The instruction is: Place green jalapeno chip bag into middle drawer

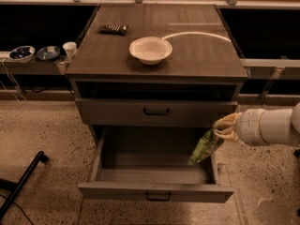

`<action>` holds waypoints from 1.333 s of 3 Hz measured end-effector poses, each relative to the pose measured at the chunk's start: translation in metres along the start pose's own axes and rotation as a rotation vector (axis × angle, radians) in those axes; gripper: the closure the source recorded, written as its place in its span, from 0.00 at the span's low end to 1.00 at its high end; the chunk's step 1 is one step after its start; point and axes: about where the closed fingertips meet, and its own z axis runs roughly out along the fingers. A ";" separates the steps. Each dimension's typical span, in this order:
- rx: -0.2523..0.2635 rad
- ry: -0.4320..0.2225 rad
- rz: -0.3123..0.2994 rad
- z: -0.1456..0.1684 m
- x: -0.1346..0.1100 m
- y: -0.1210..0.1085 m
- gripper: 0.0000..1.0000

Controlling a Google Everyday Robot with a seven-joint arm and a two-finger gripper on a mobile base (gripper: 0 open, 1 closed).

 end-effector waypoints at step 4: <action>0.207 -0.122 0.220 0.134 0.049 -0.031 1.00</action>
Offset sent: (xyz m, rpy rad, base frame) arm 0.1267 0.0074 -0.1269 0.2010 -0.1402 -0.2660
